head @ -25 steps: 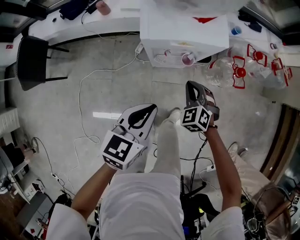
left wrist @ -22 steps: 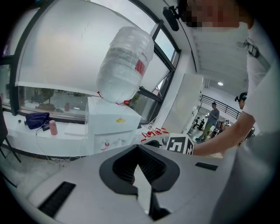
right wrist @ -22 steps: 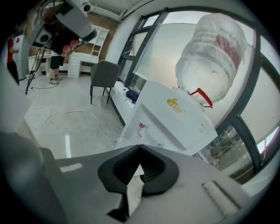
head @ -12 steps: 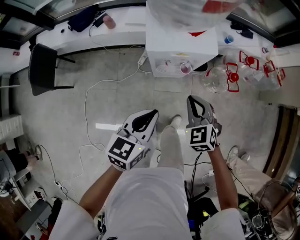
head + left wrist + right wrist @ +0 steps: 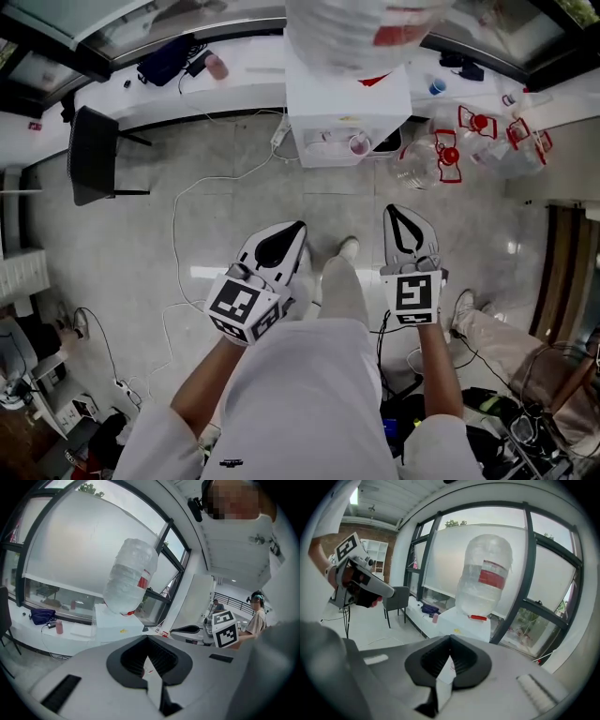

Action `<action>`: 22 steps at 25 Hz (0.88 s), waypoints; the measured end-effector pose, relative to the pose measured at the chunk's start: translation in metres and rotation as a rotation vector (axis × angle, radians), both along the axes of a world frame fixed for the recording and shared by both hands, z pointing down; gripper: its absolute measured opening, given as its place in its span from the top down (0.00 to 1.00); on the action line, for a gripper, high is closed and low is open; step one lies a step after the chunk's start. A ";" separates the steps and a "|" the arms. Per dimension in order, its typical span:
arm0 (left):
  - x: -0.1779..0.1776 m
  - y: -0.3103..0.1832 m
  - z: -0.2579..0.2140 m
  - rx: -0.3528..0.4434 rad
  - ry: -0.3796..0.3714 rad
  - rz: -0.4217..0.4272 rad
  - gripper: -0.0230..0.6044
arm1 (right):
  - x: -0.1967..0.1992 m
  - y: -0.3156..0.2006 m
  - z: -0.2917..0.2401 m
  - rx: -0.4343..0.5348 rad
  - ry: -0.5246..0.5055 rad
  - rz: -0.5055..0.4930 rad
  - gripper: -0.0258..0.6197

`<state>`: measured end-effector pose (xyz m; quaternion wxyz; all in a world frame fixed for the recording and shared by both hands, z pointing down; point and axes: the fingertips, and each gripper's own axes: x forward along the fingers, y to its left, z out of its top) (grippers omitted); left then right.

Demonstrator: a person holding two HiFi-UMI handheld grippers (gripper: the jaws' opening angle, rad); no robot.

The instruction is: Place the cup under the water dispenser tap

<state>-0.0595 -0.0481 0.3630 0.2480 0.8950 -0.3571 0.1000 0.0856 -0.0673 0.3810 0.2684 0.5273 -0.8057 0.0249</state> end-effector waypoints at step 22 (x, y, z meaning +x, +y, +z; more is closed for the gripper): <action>-0.020 0.023 -0.074 0.088 0.062 0.030 0.96 | 0.034 0.093 -0.109 0.119 -0.059 0.139 0.94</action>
